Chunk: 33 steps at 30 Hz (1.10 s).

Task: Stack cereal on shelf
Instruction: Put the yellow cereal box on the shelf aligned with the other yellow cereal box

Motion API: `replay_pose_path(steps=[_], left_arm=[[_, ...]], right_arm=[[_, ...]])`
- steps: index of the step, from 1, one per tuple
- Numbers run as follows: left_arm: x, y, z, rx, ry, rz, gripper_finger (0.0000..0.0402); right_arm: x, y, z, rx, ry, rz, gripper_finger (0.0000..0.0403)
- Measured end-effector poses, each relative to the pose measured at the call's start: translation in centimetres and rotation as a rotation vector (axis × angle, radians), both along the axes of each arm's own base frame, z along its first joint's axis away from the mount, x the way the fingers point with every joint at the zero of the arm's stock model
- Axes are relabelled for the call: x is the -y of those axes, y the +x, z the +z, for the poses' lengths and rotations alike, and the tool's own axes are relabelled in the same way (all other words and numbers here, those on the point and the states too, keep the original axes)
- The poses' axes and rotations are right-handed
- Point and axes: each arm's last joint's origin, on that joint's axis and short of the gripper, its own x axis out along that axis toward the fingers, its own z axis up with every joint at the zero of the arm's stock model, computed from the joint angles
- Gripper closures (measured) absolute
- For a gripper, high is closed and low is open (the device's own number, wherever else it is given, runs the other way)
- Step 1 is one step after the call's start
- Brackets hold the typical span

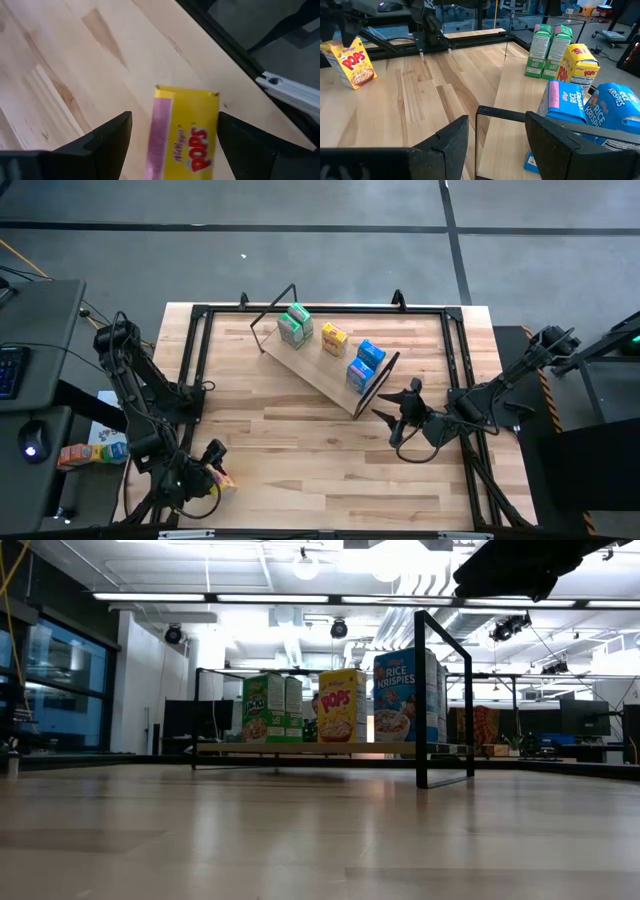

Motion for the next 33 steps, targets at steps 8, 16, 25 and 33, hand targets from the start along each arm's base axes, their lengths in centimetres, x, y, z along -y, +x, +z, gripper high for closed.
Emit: replay_pose_path(steps=[8, 16, 25, 33], left_arm=[[-0.7, -0.1, -1.9, -0.049, 0.008, 0.044, 0.0124], [-1.2, 0.5, -2.6, -0.095, -0.057, 0.179, 0.0124], [-1.5, 1.2, -2.5, -0.072, -0.042, 0.157, 0.0152], [-1.7, 2.5, -1.8, -0.042, -0.053, 0.143, 0.0242]], right_arm=[[0.0, 0.0, 0.0, 0.001, 0.003, -0.001, 0.0218], [0.0, 0.0, 0.0, 0.0, 0.0, 0.0, 0.0218], [0.0, 0.0, 0.0, 0.0, 0.0, 0.0, 0.0218], [0.0, 0.0, 0.0, 0.0, 0.0, 0.0, 0.0218]])
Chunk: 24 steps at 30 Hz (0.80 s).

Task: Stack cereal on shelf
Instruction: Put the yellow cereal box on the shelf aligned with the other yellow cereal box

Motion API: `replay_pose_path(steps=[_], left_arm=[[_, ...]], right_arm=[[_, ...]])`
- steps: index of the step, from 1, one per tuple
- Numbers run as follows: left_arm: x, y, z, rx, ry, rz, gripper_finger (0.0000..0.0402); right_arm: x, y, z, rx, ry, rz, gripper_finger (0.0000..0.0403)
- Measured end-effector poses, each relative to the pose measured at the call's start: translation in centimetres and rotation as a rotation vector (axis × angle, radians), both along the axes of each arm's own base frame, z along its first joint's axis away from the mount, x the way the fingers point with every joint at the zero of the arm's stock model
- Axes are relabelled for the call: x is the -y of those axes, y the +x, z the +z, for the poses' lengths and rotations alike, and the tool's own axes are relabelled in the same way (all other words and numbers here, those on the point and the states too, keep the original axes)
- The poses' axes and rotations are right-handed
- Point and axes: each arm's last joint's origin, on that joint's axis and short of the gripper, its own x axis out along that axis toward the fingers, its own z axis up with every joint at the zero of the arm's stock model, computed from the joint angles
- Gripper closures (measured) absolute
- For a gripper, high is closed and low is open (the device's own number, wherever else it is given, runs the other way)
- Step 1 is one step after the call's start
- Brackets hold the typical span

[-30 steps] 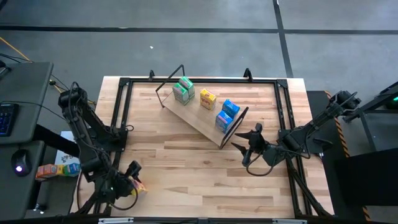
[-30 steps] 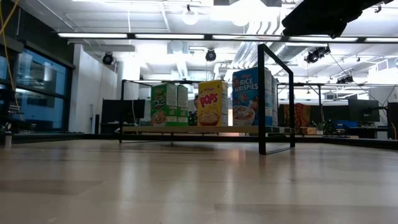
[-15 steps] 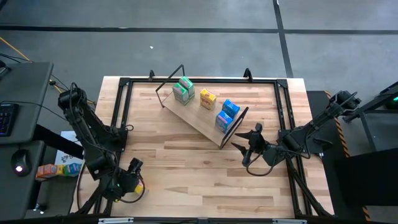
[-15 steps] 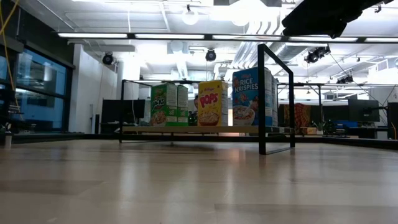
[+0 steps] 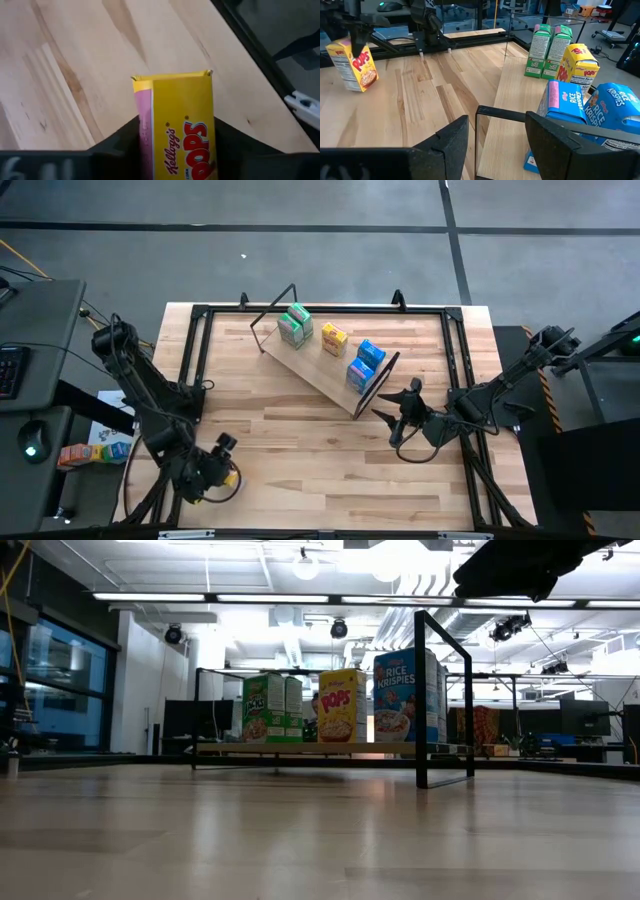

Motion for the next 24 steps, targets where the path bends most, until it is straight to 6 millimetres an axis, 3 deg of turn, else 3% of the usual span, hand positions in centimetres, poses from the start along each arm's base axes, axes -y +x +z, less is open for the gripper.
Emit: replay_pose_path(steps=[6, 12, 16, 21, 24], left_arm=[[-0.5, 2.4, 3.4, 0.11, 0.069, -0.062, 0.0293], [-3.3, 6.3, 7.5, 0.323, 0.36, -0.106, 0.0302], [-7.7, 9.9, 8.9, 0.332, 0.412, -0.178, 0.0302], [-16.4, 13.5, 9.3, 0.365, 0.418, -0.059, 0.0303], [-21.1, 14.3, 9.4, 0.41, 0.344, 0.012, 0.0303]], right_arm=[[0.0, 0.0, 0.0, 0.0, 0.0, 0.0, 0.0218], [0.0, 0.0, 0.0, 0.0, 0.0, 0.0, 0.0218], [0.0, 0.0, 0.0, 0.0, 0.0, 0.0, 0.0218], [0.0, 0.0, 0.0, 0.001, 0.002, -0.001, 0.0218], [0.0, 0.0, 0.0, -0.001, 0.002, 0.003, 0.0218]])
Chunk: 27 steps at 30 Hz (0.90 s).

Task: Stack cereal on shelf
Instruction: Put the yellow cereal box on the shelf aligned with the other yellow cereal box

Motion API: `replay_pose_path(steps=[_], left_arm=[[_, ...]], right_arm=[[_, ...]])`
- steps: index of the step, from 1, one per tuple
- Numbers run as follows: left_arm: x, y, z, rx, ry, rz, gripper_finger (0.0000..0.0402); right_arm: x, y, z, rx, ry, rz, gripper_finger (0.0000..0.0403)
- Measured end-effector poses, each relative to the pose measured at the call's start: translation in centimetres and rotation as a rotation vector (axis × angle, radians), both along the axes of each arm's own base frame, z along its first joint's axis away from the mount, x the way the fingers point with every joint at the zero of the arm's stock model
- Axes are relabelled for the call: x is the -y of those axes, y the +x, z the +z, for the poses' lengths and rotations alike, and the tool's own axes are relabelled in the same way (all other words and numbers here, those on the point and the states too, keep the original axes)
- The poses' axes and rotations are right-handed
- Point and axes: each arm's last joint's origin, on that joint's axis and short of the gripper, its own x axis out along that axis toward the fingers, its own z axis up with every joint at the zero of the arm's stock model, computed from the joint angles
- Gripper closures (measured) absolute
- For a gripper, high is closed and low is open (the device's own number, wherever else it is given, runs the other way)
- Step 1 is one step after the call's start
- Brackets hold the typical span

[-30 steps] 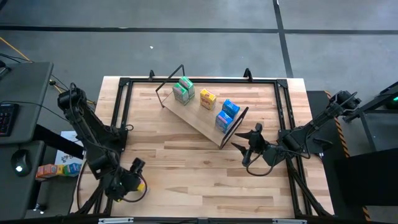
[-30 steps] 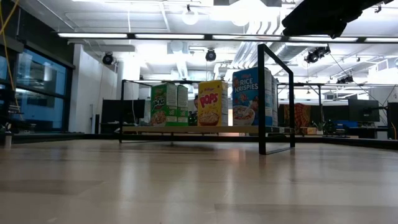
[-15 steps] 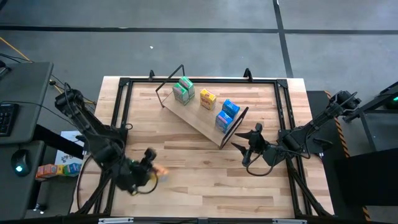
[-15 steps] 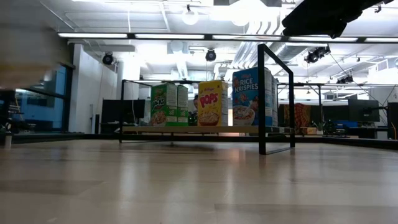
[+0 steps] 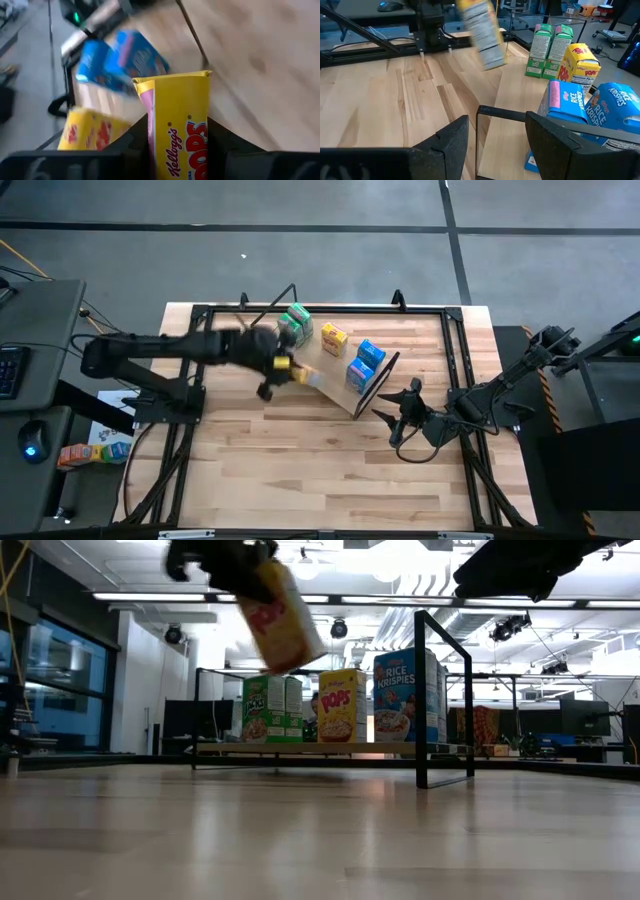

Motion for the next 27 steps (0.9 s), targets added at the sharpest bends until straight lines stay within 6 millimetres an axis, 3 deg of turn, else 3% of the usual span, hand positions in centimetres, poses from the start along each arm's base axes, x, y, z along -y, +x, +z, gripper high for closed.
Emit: replay_pose_path(steps=[3, 6, 10, 16, 21, 27], left_arm=[[-2.7, 0.3, 0.1, 0.05, -0.133, -0.003, 0.0303], [-4.1, 0.7, -0.6, 0.028, -0.168, 0.052, 0.0303], [-4.2, 2.4, -0.4, -0.059, -0.125, 0.067, 0.0304], [-5.0, 6.4, -0.4, -0.273, 0.003, 0.099, 0.0304], [-6.0, 8.6, -2.5, -0.419, 0.029, 0.045, 0.0304], [-7.1, 10.1, -4.5, -0.437, 0.079, -0.004, 0.0303]], right_arm=[[0.0, 0.0, 0.0, -0.003, -0.002, 0.001, 0.0218], [0.0, 0.0, 0.0, -0.008, -0.012, 0.004, 0.0218], [0.0, 0.0, 0.0, -0.012, -0.028, 0.009, 0.0218], [0.1, 0.1, 0.0, -0.008, -0.012, 0.004, 0.0218], [0.0, 0.1, 0.0, -0.018, 0.006, 0.039, 0.0218], [0.0, 0.1, -0.1, -0.02, 0.019, 0.051, 0.0218]])
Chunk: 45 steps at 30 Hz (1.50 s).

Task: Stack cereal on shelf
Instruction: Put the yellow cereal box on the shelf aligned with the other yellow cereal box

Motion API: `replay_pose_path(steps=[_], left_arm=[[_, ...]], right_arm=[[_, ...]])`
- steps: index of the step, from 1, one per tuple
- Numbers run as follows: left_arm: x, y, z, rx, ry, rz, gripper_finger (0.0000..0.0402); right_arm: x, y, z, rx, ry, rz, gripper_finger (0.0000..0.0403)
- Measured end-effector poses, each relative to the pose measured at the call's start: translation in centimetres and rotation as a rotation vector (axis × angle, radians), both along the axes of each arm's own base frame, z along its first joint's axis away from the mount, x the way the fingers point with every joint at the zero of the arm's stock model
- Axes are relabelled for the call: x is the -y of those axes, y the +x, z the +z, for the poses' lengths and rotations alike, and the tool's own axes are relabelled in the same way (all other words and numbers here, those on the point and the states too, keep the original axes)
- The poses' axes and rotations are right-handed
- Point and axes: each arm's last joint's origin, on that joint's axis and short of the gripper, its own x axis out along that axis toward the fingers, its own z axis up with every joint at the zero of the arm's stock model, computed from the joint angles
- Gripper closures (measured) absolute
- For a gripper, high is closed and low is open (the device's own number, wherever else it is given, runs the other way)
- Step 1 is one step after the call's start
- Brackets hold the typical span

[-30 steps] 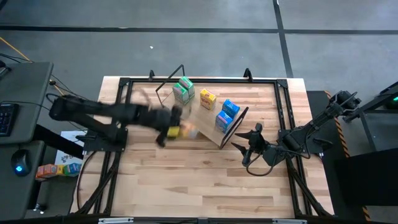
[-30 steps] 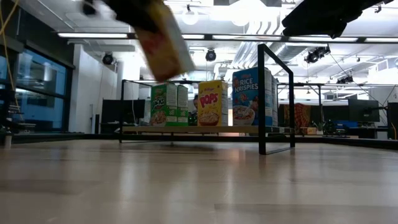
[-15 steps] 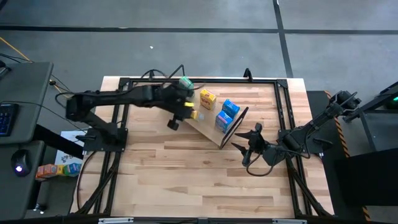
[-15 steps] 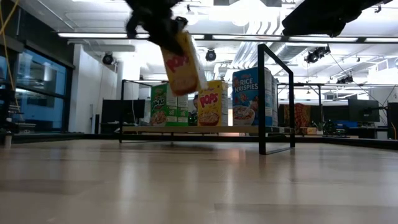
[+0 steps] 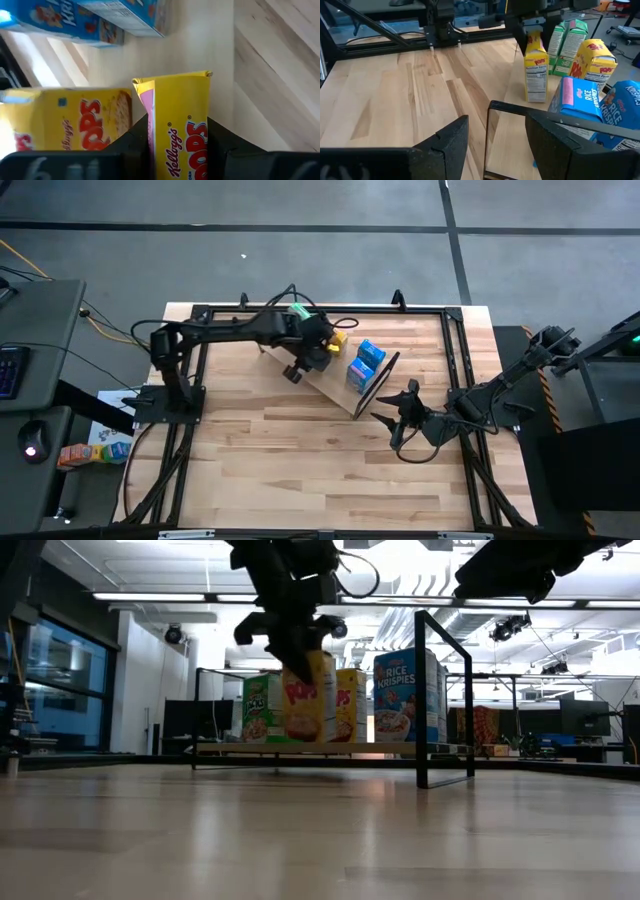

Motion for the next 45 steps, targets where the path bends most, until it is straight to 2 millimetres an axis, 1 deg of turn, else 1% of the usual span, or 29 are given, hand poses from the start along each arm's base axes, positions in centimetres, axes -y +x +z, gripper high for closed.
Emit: replay_pose_path(steps=[9, 17, 20, 24, 29, 32, 35, 42, 45], left_arm=[[-0.4, 0.8, -0.4, 0.048, 0.014, -0.013, 0.0292], [-0.5, 0.8, -0.4, 0.052, 0.016, -0.011, 0.0288], [-0.5, 0.9, -0.4, 0.053, 0.017, -0.011, 0.0276], [-0.5, 1.0, -0.4, 0.072, 0.026, -0.009, 0.0248], [-0.7, 1.4, -0.1, 0.103, 0.091, 0.02, 0.0211], [-0.7, 1.3, -0.1, 0.096, 0.099, 0.028, 0.0196], [-0.7, 1.1, -0.1, 0.08, 0.098, 0.034, 0.0191], [-0.9, 0.9, -0.2, 0.043, 0.168, 0.065, 0.019], [-0.8, 0.5, 0.2, 0.024, 0.178, 0.063, 0.019]], right_arm=[[0.0, 0.0, 0.0, -0.003, -0.012, -0.003, 0.0218], [0.0, 0.0, 0.0, -0.003, -0.013, -0.003, 0.0218], [0.0, 0.0, 0.0, -0.003, -0.014, -0.003, 0.0218], [0.0, 0.0, 0.0, -0.003, -0.014, -0.003, 0.0218], [0.0, 0.0, 0.0, -0.004, -0.014, -0.003, 0.0218], [0.0, 0.0, 0.0, -0.008, -0.027, 0.001, 0.0218], [0.0, 0.0, 0.0, -0.009, -0.028, 0.002, 0.0218], [0.0, 0.0, 0.0, -0.012, -0.039, 0.005, 0.0218], [0.0, 0.0, 0.0, -0.016, -0.048, 0.008, 0.0218]])
